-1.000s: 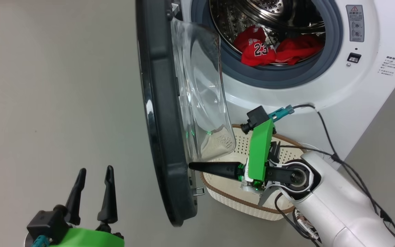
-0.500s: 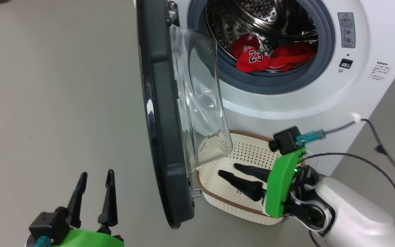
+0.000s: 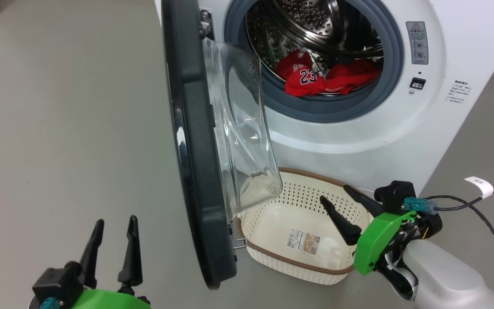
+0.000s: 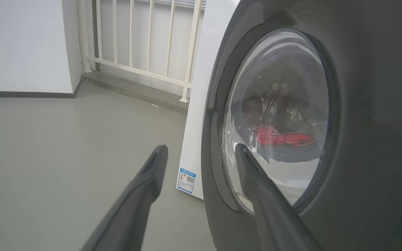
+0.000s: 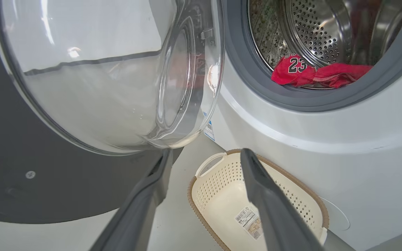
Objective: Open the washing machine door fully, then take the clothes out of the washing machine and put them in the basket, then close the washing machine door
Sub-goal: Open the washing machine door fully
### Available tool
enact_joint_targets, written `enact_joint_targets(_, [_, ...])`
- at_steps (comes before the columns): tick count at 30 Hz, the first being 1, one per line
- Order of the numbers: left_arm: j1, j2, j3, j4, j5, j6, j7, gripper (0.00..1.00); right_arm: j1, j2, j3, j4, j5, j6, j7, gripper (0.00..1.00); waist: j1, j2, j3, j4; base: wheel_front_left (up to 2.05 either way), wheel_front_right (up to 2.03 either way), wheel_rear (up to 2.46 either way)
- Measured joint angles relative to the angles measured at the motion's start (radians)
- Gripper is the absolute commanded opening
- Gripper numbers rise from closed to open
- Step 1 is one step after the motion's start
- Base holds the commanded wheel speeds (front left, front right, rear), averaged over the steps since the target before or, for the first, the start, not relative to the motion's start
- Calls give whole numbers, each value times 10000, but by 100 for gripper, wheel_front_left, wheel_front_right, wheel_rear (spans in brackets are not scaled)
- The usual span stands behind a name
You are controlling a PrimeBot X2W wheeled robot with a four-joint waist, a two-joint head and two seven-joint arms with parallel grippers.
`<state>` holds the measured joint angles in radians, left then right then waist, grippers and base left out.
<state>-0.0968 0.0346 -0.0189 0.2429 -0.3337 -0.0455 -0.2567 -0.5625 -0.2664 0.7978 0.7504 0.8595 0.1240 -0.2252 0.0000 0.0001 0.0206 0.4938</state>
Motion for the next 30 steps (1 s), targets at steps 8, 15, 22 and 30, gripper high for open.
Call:
enact_joint_targets(8, [174,4,174,8,77,8,0,100,221,662,-3388,-562,-2824,2,-236,100,0,-1,-12,-183,0,0,0])
enact_joint_targets(15, [173,2,138,-61,249,10,0,100,2093,1509,-5659,-1850,-5053,2,-299,100,0,-1,-10,-158,0,0,0])
enact_joint_targets(22, [174,4,134,-54,249,10,0,100,2633,1810,-6276,-2397,-5534,2,-301,100,0,-1,-77,-103,0,0,0])
enact_joint_targets(30, [175,6,132,23,251,-19,0,100,2928,1956,-6550,-2479,-5613,2,-301,100,0,0,-83,-99,0,0,0])
